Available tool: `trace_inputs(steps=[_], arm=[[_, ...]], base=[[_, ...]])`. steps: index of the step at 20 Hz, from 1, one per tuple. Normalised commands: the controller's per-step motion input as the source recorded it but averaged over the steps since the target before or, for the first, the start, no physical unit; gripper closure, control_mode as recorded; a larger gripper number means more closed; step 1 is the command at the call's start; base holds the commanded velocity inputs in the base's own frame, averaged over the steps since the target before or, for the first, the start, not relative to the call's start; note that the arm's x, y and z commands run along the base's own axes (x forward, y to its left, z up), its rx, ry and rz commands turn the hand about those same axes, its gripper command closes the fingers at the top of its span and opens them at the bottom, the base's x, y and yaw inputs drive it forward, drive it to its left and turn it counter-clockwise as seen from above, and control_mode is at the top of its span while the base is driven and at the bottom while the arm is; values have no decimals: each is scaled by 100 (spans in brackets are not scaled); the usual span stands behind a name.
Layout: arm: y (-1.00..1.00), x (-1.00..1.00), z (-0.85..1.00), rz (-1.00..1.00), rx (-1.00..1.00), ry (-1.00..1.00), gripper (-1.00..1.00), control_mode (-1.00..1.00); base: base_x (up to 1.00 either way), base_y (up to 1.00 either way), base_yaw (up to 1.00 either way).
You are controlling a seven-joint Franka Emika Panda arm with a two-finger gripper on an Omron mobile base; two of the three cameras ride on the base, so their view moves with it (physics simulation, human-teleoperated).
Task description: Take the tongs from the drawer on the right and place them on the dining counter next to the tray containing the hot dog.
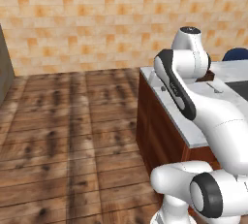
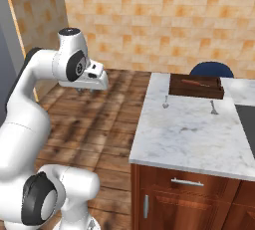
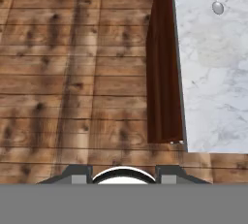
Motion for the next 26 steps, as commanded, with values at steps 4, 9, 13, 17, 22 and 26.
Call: trace_inputs(steps=[4, 9, 13, 17, 22, 26], arm=[[-23, 0, -1, -11, 1, 6, -100, -100], [-59, 0, -36, -16, 6, 4, -100, -100], [-58, -2, -55, -12, 9, 0, -100, -100], [-58, -6, -53, -28, 10, 0, -100, -100], [-60, -5, -49, -44, 6, -5, -100, -100], [-58, 0, -42, -45, 0, 0, -100, -100]], base=[[0, 0, 0], [0, 0, 0], [0, 0, 0], [0, 0, 0], [0, 0, 0], [0, 0, 0]])
